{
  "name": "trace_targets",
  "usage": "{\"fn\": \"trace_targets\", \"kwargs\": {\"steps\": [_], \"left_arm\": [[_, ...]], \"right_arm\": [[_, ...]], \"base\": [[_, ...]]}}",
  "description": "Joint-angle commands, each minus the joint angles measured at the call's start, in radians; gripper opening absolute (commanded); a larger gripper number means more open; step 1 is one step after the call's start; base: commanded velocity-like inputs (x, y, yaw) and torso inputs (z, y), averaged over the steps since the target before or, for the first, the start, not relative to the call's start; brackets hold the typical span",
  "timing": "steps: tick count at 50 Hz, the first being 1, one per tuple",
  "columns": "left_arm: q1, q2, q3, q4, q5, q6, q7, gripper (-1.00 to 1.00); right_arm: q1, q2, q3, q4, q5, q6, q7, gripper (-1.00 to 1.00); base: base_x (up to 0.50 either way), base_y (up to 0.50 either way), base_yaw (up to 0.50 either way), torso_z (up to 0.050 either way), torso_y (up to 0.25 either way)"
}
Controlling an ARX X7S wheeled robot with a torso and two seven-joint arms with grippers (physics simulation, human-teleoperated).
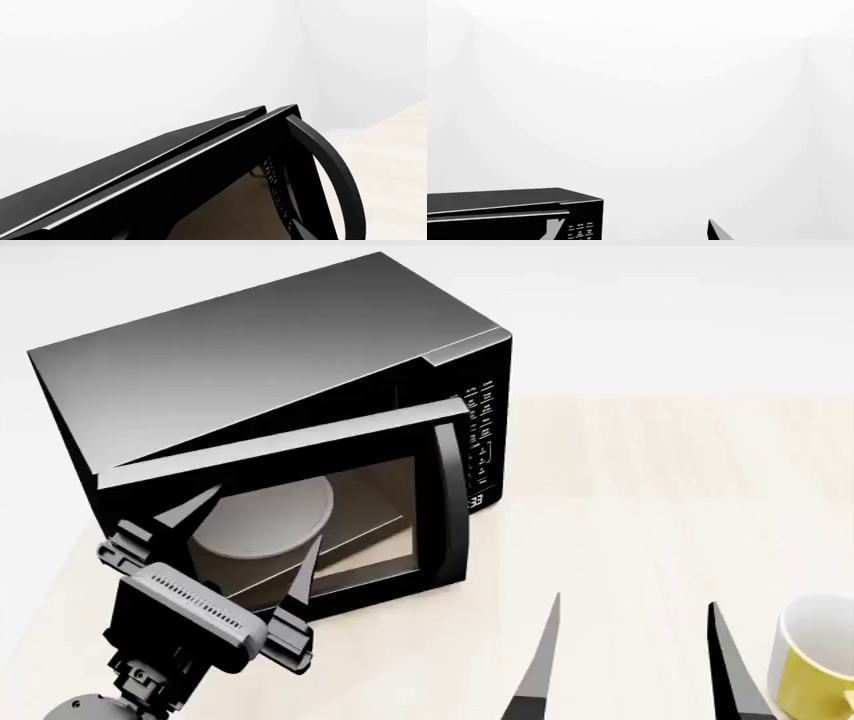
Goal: Close the microwave.
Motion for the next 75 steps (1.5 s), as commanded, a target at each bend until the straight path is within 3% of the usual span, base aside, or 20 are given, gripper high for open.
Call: {"fn": "trace_targets", "kwargs": {"steps": [1,39,75], "left_arm": [[-0.021,0.008,-0.054,-0.079,-0.011,0.024,-0.033,1.00],[-0.143,0.058,-0.062,-0.402,-0.005,0.200,-0.115,1.00],[-0.139,0.043,-0.124,-0.411,0.025,0.193,-0.308,1.00]], "right_arm": [[0.001,-0.005,0.010,0.004,-0.005,-0.003,-0.008,1.00],[0.004,0.004,0.005,0.010,0.001,-0.006,0.002,1.00],[0.002,0.011,-0.011,0.019,0.009,-0.010,0.003,1.00]], "base": [[0.00,0.00,0.00,0.000,0.000],[0.00,0.00,0.00,0.000,0.000],[0.00,0.00,0.00,0.000,0.000]]}}
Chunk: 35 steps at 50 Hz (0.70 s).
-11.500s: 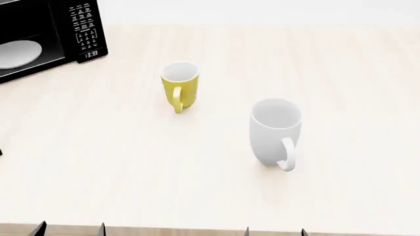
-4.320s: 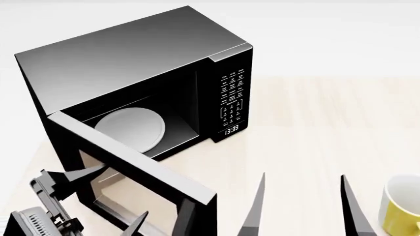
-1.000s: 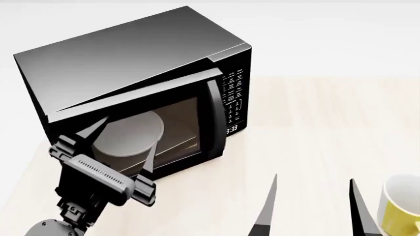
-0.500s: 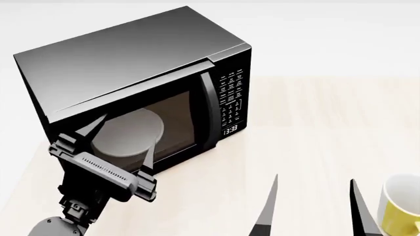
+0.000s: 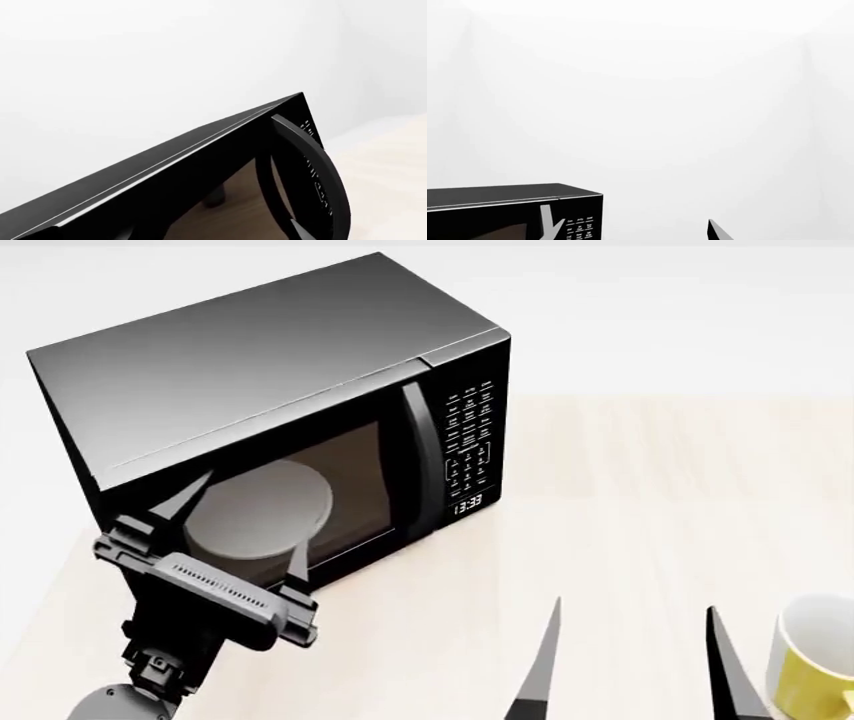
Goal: Close the microwave.
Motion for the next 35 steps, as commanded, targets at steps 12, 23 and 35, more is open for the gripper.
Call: {"fn": "trace_targets", "kwargs": {"steps": [12,23,35], "left_arm": [[0.116,-0.026,-0.227,0.105,-0.078,-0.084,-0.134,1.00],[0.682,-0.157,-0.134,1.071,-0.105,-0.577,-0.076,1.00],[0.814,-0.217,-0.142,1.293,-0.099,-0.624,-0.106,1.00]], "right_arm": [[0.000,-0.005,-0.001,0.009,-0.011,-0.002,-0.010,1.00],[-0.001,-0.003,-0.006,0.003,-0.012,0.006,-0.008,1.00],[-0.001,-0.003,-0.013,0.010,-0.019,0.004,-0.004,1.00]], "base": [[0.00,0.00,0.00,0.000,0.000],[0.00,0.00,0.00,-0.001,0.000],[0.00,0.00,0.00,0.000,0.000]]}}
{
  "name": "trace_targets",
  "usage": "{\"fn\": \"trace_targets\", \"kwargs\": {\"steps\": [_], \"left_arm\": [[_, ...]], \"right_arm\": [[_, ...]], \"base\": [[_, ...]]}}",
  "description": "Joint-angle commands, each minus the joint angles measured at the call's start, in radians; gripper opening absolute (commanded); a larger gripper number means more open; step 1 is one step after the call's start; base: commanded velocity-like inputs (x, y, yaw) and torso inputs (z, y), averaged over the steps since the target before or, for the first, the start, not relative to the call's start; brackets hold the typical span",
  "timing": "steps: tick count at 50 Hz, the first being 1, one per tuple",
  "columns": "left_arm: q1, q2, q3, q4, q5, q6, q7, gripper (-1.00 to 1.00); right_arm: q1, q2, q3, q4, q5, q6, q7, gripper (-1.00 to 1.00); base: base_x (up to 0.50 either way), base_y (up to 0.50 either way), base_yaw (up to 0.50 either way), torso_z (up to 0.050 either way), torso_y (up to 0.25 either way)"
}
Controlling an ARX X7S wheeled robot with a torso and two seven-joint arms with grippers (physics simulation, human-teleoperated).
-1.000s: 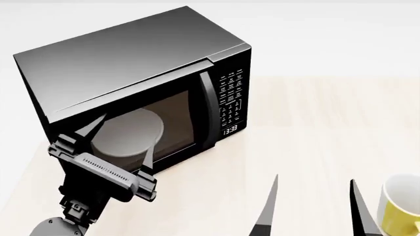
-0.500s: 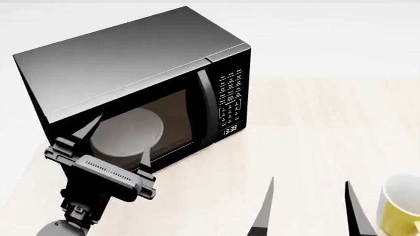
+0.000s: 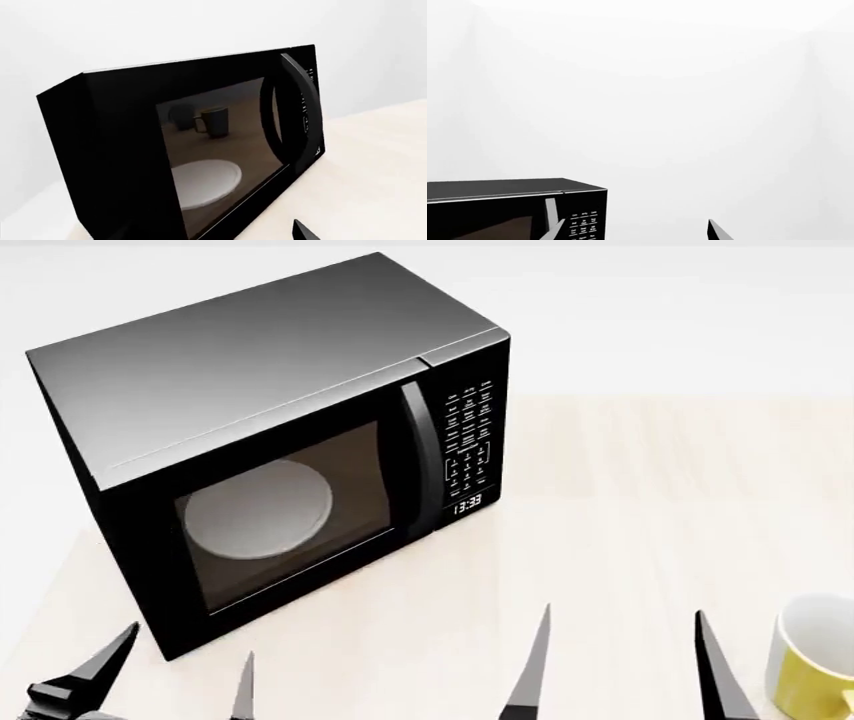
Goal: Close the microwave.
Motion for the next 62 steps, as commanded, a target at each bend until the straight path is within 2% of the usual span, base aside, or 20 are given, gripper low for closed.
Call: {"fn": "trace_targets", "kwargs": {"steps": [1,5,15,23,32,49,62], "left_arm": [[0.186,-0.062,-0.047,0.311,-0.015,-0.110,-0.018,1.00],[0.211,-0.080,-0.090,0.367,-0.047,-0.124,-0.042,1.00],[0.261,-0.154,-0.200,0.419,-0.018,-0.034,-0.104,1.00],[0.265,-0.169,-0.324,0.509,-0.044,-0.009,-0.192,1.00],[0.266,-0.213,-0.479,0.693,-0.042,-0.075,-0.288,1.00],[0.257,-0.201,-0.534,0.704,-0.011,-0.071,-0.349,1.00],[0.250,-0.196,-0.514,0.673,0.005,-0.062,-0.350,1.00]], "right_arm": [[0.001,-0.009,0.004,0.012,-0.014,-0.004,-0.009,1.00],[0.004,-0.014,-0.004,0.028,-0.019,-0.004,-0.009,1.00],[0.023,-0.012,0.011,0.065,0.001,0.036,-0.001,1.00],[0.073,0.018,0.114,0.039,0.044,0.088,0.056,1.00],[0.104,0.082,0.273,-0.090,0.020,0.072,0.146,1.00],[0.096,0.064,0.333,-0.107,0.008,0.038,0.210,1.00],[0.092,0.054,0.315,-0.087,0.012,0.029,0.207,1.00]], "base": [[0.00,0.00,0.00,0.000,0.000],[0.00,0.00,0.00,0.000,0.000],[0.00,0.00,0.00,0.000,0.000],[0.00,0.00,0.00,0.000,0.000],[0.00,0.00,0.00,0.000,0.000],[0.00,0.00,0.00,0.000,0.000],[0.00,0.00,0.00,0.000,0.000]]}}
